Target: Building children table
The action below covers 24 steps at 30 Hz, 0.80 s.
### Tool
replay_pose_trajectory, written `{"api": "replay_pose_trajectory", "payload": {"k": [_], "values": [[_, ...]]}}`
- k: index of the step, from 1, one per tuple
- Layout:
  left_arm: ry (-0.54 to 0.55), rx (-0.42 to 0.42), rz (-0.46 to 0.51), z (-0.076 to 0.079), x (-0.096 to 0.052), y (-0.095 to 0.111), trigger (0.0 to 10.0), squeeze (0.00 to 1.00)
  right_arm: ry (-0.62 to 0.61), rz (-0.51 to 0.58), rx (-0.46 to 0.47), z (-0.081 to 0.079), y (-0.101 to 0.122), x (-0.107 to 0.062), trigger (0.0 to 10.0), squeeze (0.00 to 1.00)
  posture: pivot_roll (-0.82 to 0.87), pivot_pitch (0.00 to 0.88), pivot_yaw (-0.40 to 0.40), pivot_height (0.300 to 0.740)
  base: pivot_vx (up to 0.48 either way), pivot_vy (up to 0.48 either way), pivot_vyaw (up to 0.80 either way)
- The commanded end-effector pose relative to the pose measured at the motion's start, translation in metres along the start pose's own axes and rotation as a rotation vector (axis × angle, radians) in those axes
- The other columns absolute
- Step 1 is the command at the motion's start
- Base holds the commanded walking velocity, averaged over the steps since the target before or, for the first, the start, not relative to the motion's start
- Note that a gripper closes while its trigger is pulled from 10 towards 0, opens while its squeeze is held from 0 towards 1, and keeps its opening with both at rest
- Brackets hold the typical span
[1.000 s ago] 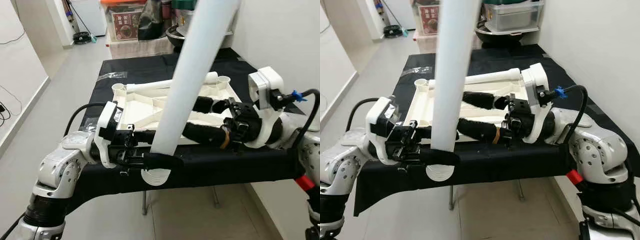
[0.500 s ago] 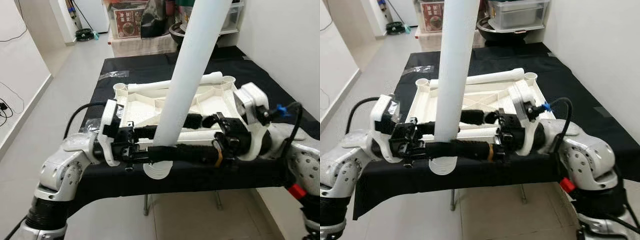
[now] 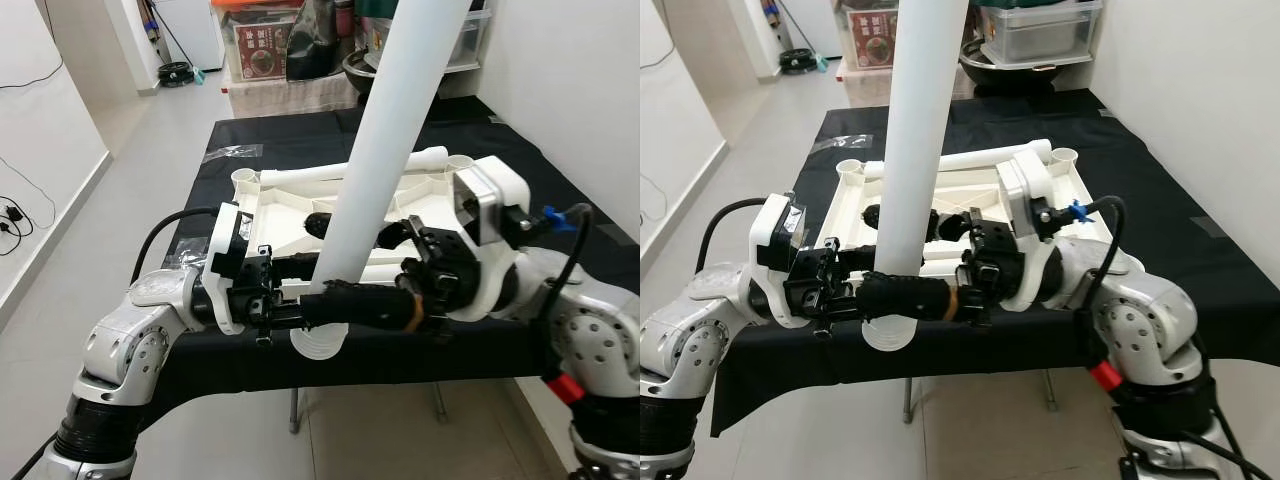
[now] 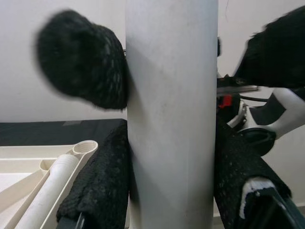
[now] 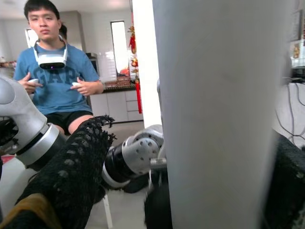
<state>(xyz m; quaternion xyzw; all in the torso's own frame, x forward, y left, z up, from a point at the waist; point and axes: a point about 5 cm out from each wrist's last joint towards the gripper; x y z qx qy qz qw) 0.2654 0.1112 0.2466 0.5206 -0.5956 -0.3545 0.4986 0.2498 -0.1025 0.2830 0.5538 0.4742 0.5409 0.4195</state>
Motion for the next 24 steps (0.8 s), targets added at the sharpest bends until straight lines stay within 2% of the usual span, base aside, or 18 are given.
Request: {"api": "replay_pose_trajectory", "payload": {"k": [1,9,16,24], "values": [[0.007,-0.003,-0.015,0.001,-0.002,-0.004,10.0,0.0,-0.011,-0.012,-0.01,0.003,-0.002,0.006,10.0,0.0,-0.12,0.019,0.052,0.74,0.0,0.0,0.0],[0.0,-0.003,-0.012,0.002,0.0,-0.003,10.0,0.0,-0.016,-0.01,-0.017,0.007,-0.002,0.013,10.0,0.0,-0.11,0.016,0.047,0.74,0.0,0.0,0.0],[-0.01,-0.003,-0.011,0.003,0.002,-0.004,10.0,0.0,-0.03,-0.024,-0.06,0.011,0.003,0.016,10.0,0.0,-0.12,0.016,0.045,0.74,0.0,0.0,0.0],[-0.012,-0.008,0.002,0.004,0.005,-0.003,10.0,0.0,-0.033,0.016,-0.116,0.013,0.004,0.03,10.0,0.0,-0.11,0.014,0.046,0.74,0.0,0.0,0.0]]}}
Point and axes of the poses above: a point about 5 cm out from each wrist's last joint towards the gripper, its own x axis pointing out of the wrist towards the gripper, its own y axis along the axis of the wrist's last joint, z = x × y, and after that the axes turned 4 degrees about x, right-handed
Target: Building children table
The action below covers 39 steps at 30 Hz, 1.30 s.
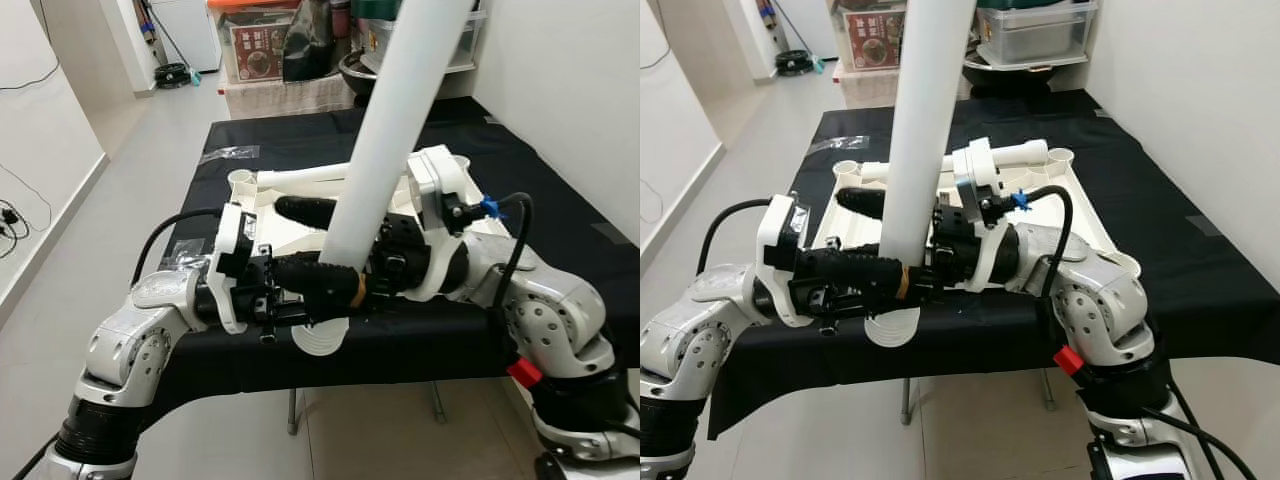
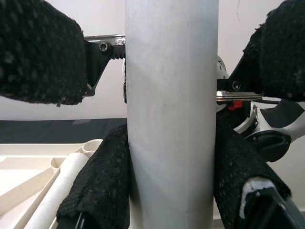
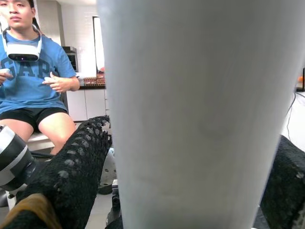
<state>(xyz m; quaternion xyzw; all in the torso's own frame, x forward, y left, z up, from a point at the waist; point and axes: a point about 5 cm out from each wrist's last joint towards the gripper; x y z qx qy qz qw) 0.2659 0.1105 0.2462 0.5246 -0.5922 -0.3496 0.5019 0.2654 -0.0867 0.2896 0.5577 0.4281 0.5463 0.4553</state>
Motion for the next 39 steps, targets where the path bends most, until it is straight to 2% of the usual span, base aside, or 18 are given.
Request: {"api": "replay_pose_trajectory", "payload": {"k": [1,7,8,9,10,11,13,14,31,32,33,34,35,39], "values": [[-0.028,-0.012,0.003,0.004,0.004,-0.003,10.0,0.0,0.039,-0.002,-0.024,-0.004,0.0,0.013,10.0,0.0,-0.11,0.014,0.046,0.74,0.0,0.0,0.0],[-0.031,-0.014,0.005,0.005,0.005,-0.003,10.0,0.0,0.053,-0.024,-0.028,-0.005,-0.004,0.018,10.0,0.0,-0.11,0.014,0.044,0.74,0.0,0.0,0.0],[-0.033,-0.014,0.004,0.005,0.005,-0.003,10.0,0.0,0.063,-0.052,-0.031,-0.005,-0.007,0.019,7.3,0.0,-0.11,0.014,0.043,0.74,0.0,0.0,0.0],[-0.033,-0.014,0.004,0.005,0.005,-0.003,10.0,0.0,0.063,-0.052,-0.031,-0.005,-0.007,0.019,7.3,0.0,-0.11,0.014,0.043,0.74,0.0,0.0,0.0],[-0.034,-0.014,0.004,0.005,0.005,-0.003,10.0,0.0,0.059,-0.066,-0.036,-0.005,-0.008,0.019,5.6,0.0,-0.11,0.014,0.043,0.74,0.0,0.0,0.0],[-0.035,-0.014,0.003,0.006,0.005,-0.003,10.0,0.0,0.059,-0.077,-0.038,-0.004,-0.009,0.018,2.6,0.0,-0.11,0.014,0.042,0.74,0.0,0.0,0.0],[-0.035,-0.014,0.003,0.006,0.005,-0.003,10.0,0.0,0.059,-0.083,-0.041,-0.004,-0.009,0.018,2.6,0.0,-0.11,0.015,0.041,0.74,0.0,0.0,0.0],[-0.036,-0.014,0.003,0.006,0.005,-0.003,10.0,0.0,0.059,-0.087,-0.041,-0.004,-0.01,0.018,0.0,0.0,-0.11,0.015,0.041,0.74,0.0,0.0,0.0],[-0.072,-0.037,-0.005,0.009,0.005,-0.006,10.0,0.0,0.066,-0.085,-0.047,-0.002,-0.006,0.017,0.0,0.0,-0.11,0.012,0.039,0.74,0.0,0.0,0.0],[-0.077,-0.112,0.012,0.008,0.002,-0.005,10.0,0.0,0.052,-0.084,-0.05,-0.001,-0.006,0.017,0.0,0.0,-0.11,0.012,0.04,0.74,0.0,0.0,0.0],[-0.077,-0.112,0.012,0.008,0.002,-0.005,10.0,0.0,0.052,-0.084,-0.05,-0.001,-0.006,0.017,0.0,0.0,-0.11,0.012,0.04,0.74,0.0,0.0,0.0],[-0.081,-0.166,0.025,0.007,0.001,-0.004,10.0,0.0,0.042,-0.083,-0.053,0.0,-0.006,0.017,0.0,0.0,-0.11,0.012,0.04,0.74,0.0,0.0,0.0],[-0.076,-0.208,0.051,0.005,0.0,-0.001,10.0,1.0,0.025,-0.081,-0.06,0.002,-0.006,0.016,0.0,0.0,-0.11,0.011,0.04,0.74,0.0,0.0,0.0],[-0.091,-0.229,0.065,0.005,-0.002,0.001,10.0,1.0,0.001,-0.07,-0.066,0.005,-0.004,0.015,0.0,0.0,-0.11,0.01,0.039,0.74,0.0,0.0,0.0]]}}
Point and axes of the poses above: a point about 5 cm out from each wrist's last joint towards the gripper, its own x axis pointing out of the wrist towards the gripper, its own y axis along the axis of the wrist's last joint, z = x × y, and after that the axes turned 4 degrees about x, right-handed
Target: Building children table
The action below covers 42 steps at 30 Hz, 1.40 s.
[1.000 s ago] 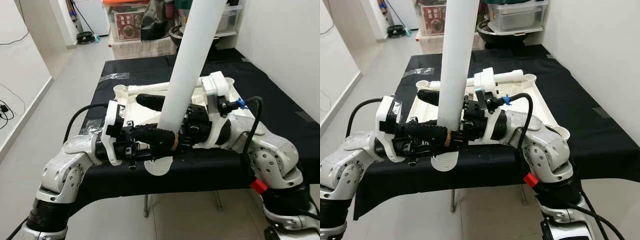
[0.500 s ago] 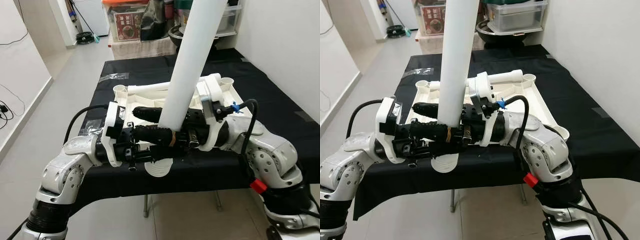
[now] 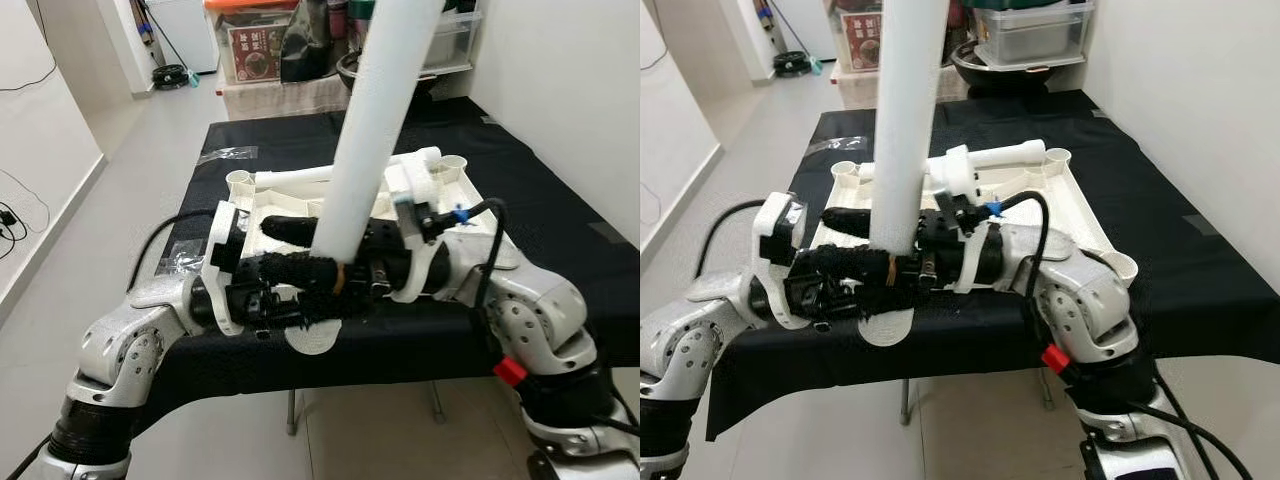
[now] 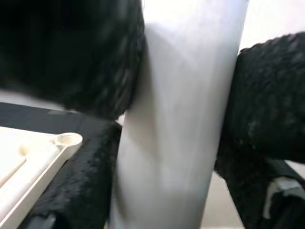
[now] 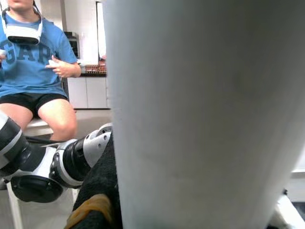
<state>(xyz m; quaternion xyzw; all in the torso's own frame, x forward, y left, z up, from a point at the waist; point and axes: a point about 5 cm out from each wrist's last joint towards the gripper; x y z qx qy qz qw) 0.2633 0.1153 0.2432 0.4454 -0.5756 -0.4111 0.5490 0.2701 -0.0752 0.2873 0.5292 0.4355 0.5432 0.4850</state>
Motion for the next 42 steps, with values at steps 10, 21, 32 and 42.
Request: {"api": "replay_pose_trajectory", "payload": {"k": [10,21,32,42], "values": [[-0.13,-0.066,-0.02,0.023,-0.013,0.001,10.0,1.0,-0.392,0.101,-0.09,0.047,0.023,-0.029,0.0,0.0,-0.09,0.01,0.041,0.74,0.0,0.0,0.0],[0.254,0.103,-0.13,-0.006,-0.034,-0.003,10.0,1.0,-0.623,0.012,-0.163,0.062,0.031,-0.088,0.0,0.0,-0.07,0.012,0.039,0.74,0.0,0.0,0.0],[0.822,0.134,-0.059,-0.028,-0.036,-0.005,10.0,0.0,-0.989,0.008,-0.162,0.074,0.007,-0.118,10.0,0.0,-0.06,0.01,0.048,0.74,0.0,0.0,0.0],[1.119,0.14,-0.069,-0.018,-0.034,-0.031,10.0,0.0,-1.1,-0.014,-0.109,0.067,-0.025,-0.117,10.0,0.0,-0.04,0.013,0.039,0.74,0.0,0.228,0.0]]}}
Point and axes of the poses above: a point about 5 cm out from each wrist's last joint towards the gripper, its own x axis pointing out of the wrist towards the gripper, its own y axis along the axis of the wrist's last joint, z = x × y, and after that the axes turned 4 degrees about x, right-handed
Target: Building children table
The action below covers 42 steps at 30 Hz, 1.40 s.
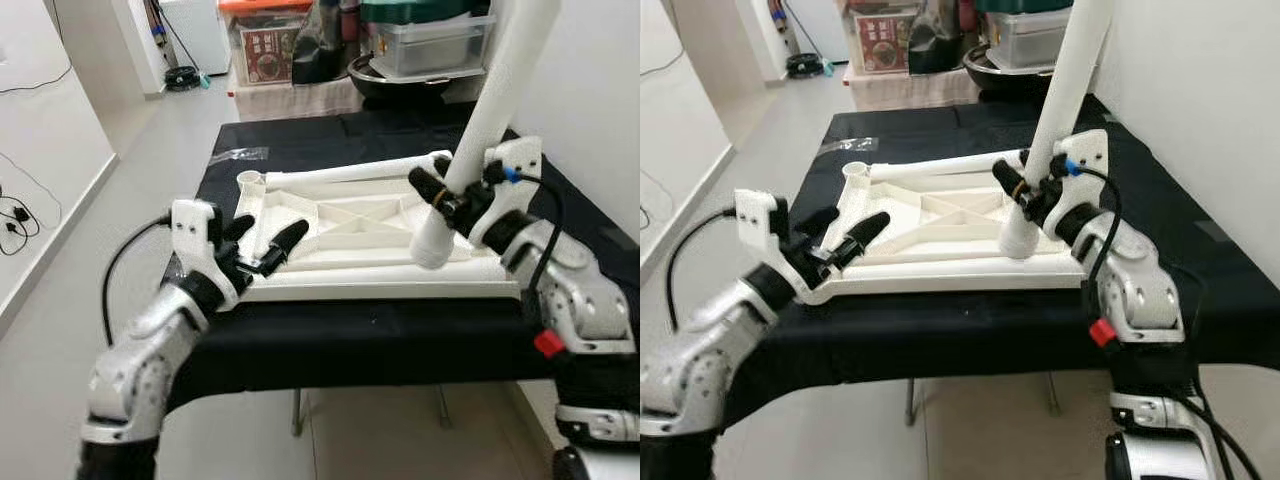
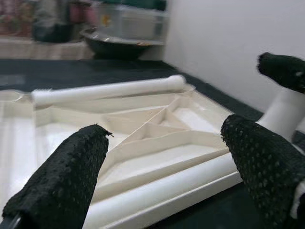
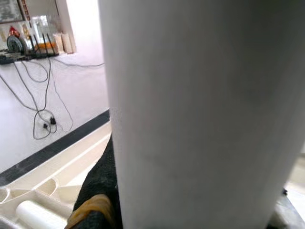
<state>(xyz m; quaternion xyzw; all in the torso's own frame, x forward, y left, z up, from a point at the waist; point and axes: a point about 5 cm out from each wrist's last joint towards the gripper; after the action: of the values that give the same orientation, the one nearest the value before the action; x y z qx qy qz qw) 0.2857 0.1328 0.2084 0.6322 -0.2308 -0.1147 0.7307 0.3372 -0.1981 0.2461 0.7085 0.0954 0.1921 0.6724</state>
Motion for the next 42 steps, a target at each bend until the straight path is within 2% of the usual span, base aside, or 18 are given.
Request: {"api": "replay_pose_trajectory", "payload": {"k": [1,5,8,12,15,17,19,20,27,29,33,36,37,42], "values": [[0.094,0.055,-0.017,-0.006,-0.008,-0.008,10.0,0.0,0.024,0.023,0.011,-0.015,-0.001,0.001,10.0,0.0,-0.04,0.012,0.041,0.74,0.0,0.465,0.0],[0.116,0.074,-0.034,-0.007,-0.01,-0.013,10.0,0.0,0.035,0.03,0.025,-0.021,-0.002,0.001,10.0,0.0,-0.04,0.011,0.044,0.74,0.0,0.463,0.0],[0.144,0.138,-0.082,-0.007,-0.012,-0.023,10.0,0.0,0.082,0.066,0.067,-0.044,-0.004,0.003,10.0,0.0,-0.05,0.008,0.052,0.74,0.0,0.464,0.0],[0.142,0.153,-0.104,-0.004,-0.014,-0.029,10.0,0.0,0.108,0.082,0.078,-0.054,-0.004,0.003,10.0,0.0,-0.05,0.007,0.057,0.74,0.0,0.465,0.0],[0.133,0.164,-0.131,0.001,-0.016,-0.038,10.0,0.0,0.119,0.087,0.073,-0.059,-0.005,0.004,10.0,0.0,-0.05,0.007,0.057,0.74,0.0,0.465,0.0],[0.111,0.184,-0.176,0.008,-0.019,-0.055,10.0,0.0,0.136,0.081,0.061,-0.064,-0.007,0.006,10.0,0.0,-0.05,0.006,0.045,0.74,0.0,0.232,0.0],[0.105,0.189,-0.183,0.01,-0.02,-0.059,10.0,0.0,0.138,0.079,0.058,-0.065,-0.008,0.007,10.0,0.0,-0.05,0.006,0.045,0.74,0.0,0.0,0.0],[0.112,0.139,-0.198,0.012,-0.021,-0.066,10.0,0.0,0.147,0.07,0.046,-0.068,-0.011,0.008,10.0,0.0,-0.05,0.007,0.041,0.74,0.0,0.0,0.0],[0.144,0.1,-0.224,0.013,-0.025,-0.074,10.0,0.0,0.146,0.041,0.042,-0.072,-0.019,0.006,10.0,0.0,-0.05,0.01,0.041,0.74,0.0,0.0,0.0],[0.154,0.091,-0.221,0.013,-0.029,-0.076,10.0,0.0,0.128,0.009,0.02,-0.072,-0.026,0.003,10.0,0.0,-0.05,0.012,0.04,0.74,0.276,-0.39,0.8],[0.161,0.092,-0.211,0.013,-0.03,-0.075,10.0,0.0,0.121,0.014,0.024,-0.072,-0.027,0.003,10.0,0.0,-0.05,0.01,0.038,0.74,0.269,-0.395,0.4],[0.164,0.087,-0.201,0.013,-0.029,-0.075,10.0,0.0,0.117,0.024,0.035,-0.071,-0.026,0.004,10.0,0.0,-0.05,0.009,0.039,0.74,0.259,-0.401,0.44],[0.164,0.087,-0.197,0.013,-0.028,-0.074,10.0,0.0,0.116,0.028,0.006,-0.07,-0.025,0.005,10.0,0.0,-0.05,0.009,0.039,0.74,0.251,-0.405,0.8],[0.165,0.078,-0.186,0.014,-0.024,-0.074,10.0,0.0,0.108,0.045,0.0,-0.07,-0.024,0.005,10.0,0.0,-0.05,0.007,0.039,0.74,0.0,-0.417,0.0]]}}
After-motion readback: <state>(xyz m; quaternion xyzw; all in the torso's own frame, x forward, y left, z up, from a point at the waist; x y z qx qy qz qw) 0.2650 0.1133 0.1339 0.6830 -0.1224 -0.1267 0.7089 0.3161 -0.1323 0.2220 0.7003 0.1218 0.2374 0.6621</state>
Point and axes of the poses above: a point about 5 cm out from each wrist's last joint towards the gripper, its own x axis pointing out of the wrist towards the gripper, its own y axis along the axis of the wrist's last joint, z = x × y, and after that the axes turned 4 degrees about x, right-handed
